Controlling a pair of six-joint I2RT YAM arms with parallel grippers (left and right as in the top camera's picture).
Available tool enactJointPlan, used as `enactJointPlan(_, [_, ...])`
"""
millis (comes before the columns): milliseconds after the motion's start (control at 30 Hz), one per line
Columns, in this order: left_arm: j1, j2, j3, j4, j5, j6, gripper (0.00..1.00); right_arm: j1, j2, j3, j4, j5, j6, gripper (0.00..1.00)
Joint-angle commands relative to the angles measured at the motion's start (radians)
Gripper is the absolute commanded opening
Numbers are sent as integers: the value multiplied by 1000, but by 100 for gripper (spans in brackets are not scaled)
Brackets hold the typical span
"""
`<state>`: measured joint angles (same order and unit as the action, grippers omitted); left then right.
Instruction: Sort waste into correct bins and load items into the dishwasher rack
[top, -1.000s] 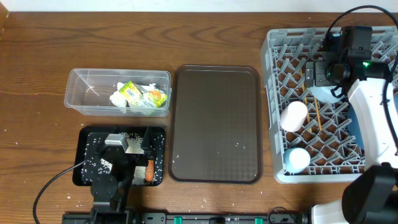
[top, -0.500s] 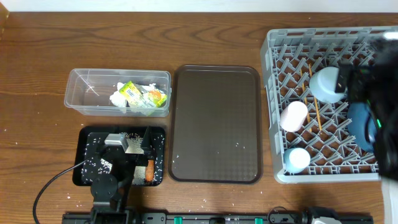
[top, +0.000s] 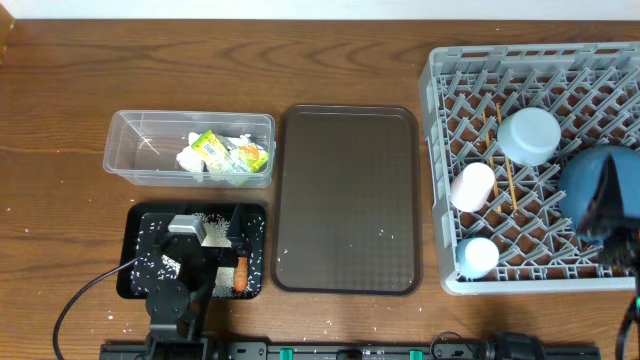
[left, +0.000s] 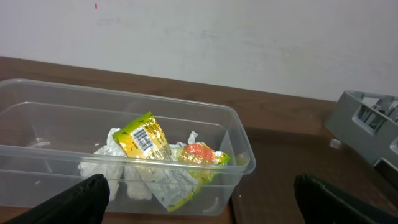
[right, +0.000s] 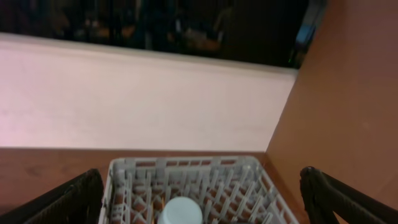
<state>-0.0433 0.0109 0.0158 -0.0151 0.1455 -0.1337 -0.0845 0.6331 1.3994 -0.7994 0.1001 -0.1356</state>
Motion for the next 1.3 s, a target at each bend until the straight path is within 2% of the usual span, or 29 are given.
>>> enactJointPlan(0, [-4, -7, -12, -41, 6, 3, 97, 14, -15, 2, -8, -8, 8, 99])
enactJointPlan(233, [-4, -7, -12, -41, 6, 3, 97, 18, -100, -61, 2, -121, 13, 99])
enactJointPlan(400, [-4, -7, -12, -41, 6, 3, 97, 55, -217, -210, 119, -151, 56, 99])
enactJointPlan(800, [-4, -7, -12, -40, 6, 3, 97, 79, -506, -779, 629, -327, 108, 99])
enactJointPlan(967, [-4, -7, -12, -40, 6, 3, 97, 79, -597, -995, 851, -337, 207, 99])
enactJointPlan(1267, [-4, -7, -12, -40, 6, 3, 97, 96, -628, -1165, 1059, -335, 261, 99])
